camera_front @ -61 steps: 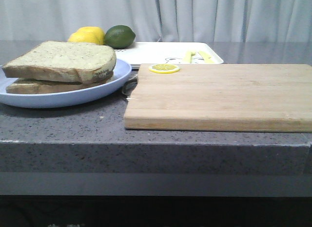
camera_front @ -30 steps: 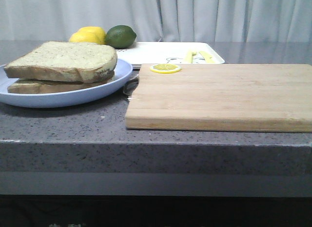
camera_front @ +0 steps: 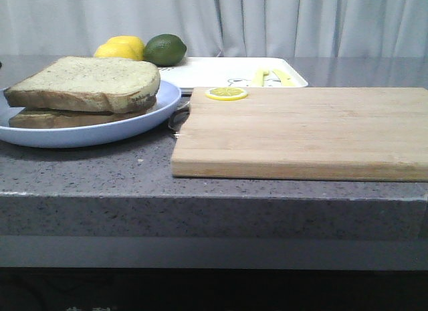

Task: Place bread and move sandwich to tray
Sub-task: 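Move the left gripper down to the blue plate's rim, then grip the plate rim with the left gripper and lift the plate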

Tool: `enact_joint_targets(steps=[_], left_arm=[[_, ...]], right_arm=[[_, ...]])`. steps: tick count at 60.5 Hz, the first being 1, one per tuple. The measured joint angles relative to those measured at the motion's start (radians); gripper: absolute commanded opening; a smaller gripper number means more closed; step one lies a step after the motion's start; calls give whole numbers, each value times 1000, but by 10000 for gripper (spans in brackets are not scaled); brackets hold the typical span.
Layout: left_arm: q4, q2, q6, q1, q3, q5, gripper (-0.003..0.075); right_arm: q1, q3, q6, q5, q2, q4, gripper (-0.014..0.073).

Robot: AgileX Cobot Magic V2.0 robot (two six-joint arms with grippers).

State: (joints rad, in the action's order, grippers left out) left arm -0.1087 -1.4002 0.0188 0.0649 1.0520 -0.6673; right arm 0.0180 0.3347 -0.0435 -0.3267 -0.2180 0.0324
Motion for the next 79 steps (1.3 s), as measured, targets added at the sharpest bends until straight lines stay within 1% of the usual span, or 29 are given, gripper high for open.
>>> enact_joint_targets(steps=[11, 14, 16, 25, 28, 40, 55, 61, 67, 71, 79], left_arm=[[-4, -116, 2, 27, 53, 0, 581], [-4, -141, 2, 28, 61, 0, 558], [-4, -156, 2, 31, 66, 0, 529], [-4, -188, 2, 31, 74, 2, 340], [-4, -188, 2, 31, 74, 4, 252], [-12, -188, 2, 33, 78, 31, -21], [-31, -188, 0, 33, 80, 35, -19], [-68, -175, 12, 19, 80, 21, -19], [-148, -140, 60, -14, 80, -10, -19], [-231, -113, 109, -49, 80, -29, -19], [-374, -78, 252, -137, 82, -102, -19]], right_arm=[[0, 0, 0, 0, 0, 0, -85], [0, 0, 0, 0, 0, 0, -85], [0, 0, 0, 0, 0, 0, -85], [0, 0, 0, 0, 0, 0, -85], [0, 0, 0, 0, 0, 0, -85], [0, 0, 0, 0, 0, 0, -85], [0, 0, 0, 0, 0, 0, -85], [0, 0, 0, 0, 0, 0, -85], [0, 0, 0, 0, 0, 0, -85], [0, 0, 0, 0, 0, 0, -85], [0, 0, 0, 0, 0, 0, -85]])
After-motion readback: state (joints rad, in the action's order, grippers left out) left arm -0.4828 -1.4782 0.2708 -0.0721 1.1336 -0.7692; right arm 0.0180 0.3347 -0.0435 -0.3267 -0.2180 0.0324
